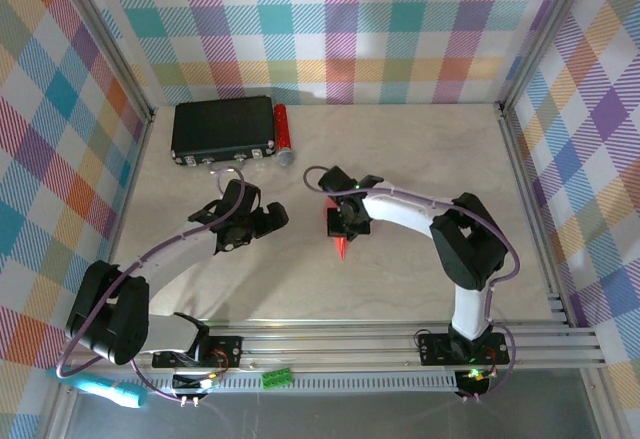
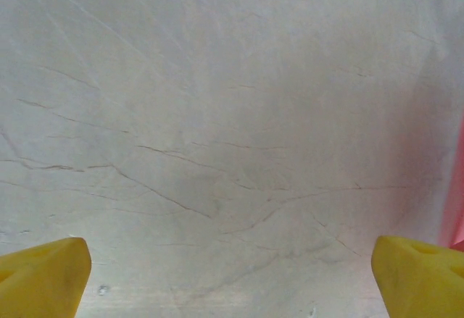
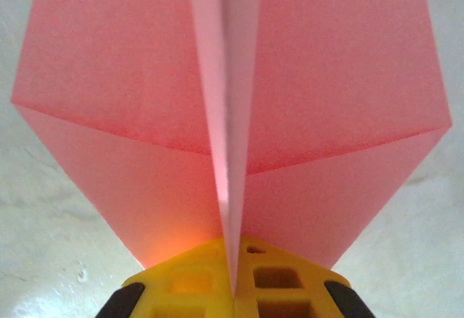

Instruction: Fold a paper plane with a square sheet of paper (pick it up from the middle)

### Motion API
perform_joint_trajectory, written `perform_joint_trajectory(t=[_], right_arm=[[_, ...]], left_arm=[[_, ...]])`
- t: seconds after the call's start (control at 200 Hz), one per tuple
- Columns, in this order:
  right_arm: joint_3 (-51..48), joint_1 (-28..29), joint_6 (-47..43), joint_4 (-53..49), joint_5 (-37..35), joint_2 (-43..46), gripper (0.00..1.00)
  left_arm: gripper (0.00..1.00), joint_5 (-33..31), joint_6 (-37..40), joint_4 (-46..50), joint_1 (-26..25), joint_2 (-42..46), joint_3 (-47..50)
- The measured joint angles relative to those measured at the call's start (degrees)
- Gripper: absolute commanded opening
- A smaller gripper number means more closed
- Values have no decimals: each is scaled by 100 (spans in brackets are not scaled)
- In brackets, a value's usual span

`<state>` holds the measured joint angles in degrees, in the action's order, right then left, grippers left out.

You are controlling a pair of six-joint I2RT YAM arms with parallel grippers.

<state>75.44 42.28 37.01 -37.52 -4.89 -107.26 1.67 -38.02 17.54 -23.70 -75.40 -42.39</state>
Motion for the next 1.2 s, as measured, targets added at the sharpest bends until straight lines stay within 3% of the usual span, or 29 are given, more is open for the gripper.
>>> perform_joint_trajectory(t=[0.39,0.715,1.2], right_arm=[[2315,-1423,-1368,-470,566,-1517,7],[3412,-1569,-1814,-1163,688,-2302,11],[3753,-1602,-1996,-1488,570,-2706,28]], left_arm=[[100,0,131,184,190,142,96],[100,162,146,177,212,-24,96],[100,326,146,55,212,-184,96]])
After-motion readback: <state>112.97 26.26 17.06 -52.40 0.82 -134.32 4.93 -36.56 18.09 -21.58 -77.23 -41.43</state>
